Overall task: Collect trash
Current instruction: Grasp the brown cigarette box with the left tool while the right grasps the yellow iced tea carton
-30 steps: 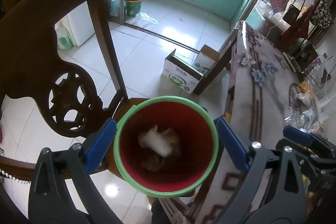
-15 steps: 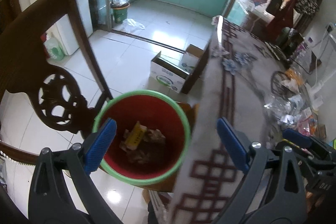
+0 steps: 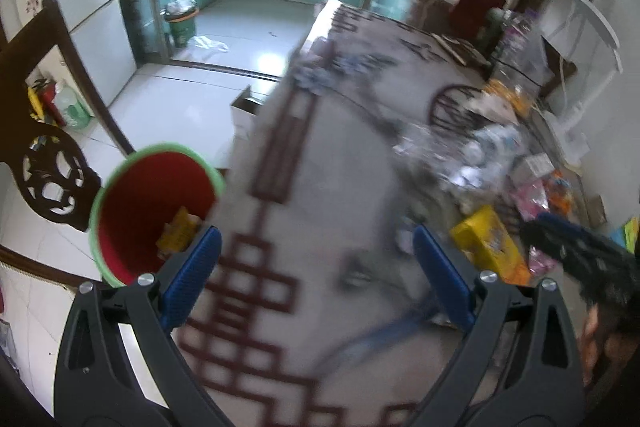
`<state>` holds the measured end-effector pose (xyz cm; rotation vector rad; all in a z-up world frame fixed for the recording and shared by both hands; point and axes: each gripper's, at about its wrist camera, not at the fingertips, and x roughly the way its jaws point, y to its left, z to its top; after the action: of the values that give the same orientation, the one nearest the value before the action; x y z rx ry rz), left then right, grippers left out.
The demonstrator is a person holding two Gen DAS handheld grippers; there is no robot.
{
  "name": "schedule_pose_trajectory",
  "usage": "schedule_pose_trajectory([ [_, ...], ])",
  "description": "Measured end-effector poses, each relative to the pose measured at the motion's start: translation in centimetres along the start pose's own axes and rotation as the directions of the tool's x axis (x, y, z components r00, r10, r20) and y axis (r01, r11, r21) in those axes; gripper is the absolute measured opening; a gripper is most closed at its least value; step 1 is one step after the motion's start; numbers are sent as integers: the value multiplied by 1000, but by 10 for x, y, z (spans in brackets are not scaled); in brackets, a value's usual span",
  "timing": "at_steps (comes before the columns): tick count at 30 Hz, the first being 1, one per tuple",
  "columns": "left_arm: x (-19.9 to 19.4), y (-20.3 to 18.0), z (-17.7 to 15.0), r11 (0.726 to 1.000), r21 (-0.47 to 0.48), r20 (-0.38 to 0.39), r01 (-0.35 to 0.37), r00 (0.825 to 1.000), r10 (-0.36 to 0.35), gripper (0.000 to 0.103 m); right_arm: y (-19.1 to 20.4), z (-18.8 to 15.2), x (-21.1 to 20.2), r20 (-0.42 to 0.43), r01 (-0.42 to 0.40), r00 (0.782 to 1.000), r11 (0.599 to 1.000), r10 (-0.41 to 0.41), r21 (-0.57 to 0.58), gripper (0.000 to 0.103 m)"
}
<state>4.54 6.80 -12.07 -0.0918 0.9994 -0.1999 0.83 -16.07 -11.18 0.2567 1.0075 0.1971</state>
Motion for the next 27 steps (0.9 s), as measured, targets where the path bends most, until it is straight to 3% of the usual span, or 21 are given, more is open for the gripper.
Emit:
schedule_pose_trajectory([
  [5, 4, -38, -22, 1000, 14, -28, 7, 1000, -6, 94, -58, -9, 10, -109, 60, 992, 998, -61, -13, 73],
  [10, 7, -64, -36, 1000, 10, -54, -2, 999, 2, 94, -64, -30, 40, -219, 32, 975, 996, -49, -78, 73],
  [13, 8, -77, -39, 1000, 19, -59, -7, 998, 8, 94, -59, -39, 61, -256, 63, 961, 985, -104, -163, 73],
  [15, 6, -85, -41, 999, 34, -62, -9, 998, 11, 94, -59, -41, 69, -266, 73, 956, 980, -122, -187, 68],
  [18, 12, -97, -45, 999, 53, -85, -3, 996, 7, 94, -61, -39, 66, -251, 65, 961, 980, -112, -187, 62],
  [22, 33, -113, -54, 998, 66, -145, 20, 989, -10, 94, -69, -23, 28, -142, 43, 988, 990, -63, -138, 60],
  [27, 73, -126, -63, 996, 81, -229, 24, 974, -5, 94, -90, -10, -10, -46, 67, 996, 995, -70, -72, 61],
])
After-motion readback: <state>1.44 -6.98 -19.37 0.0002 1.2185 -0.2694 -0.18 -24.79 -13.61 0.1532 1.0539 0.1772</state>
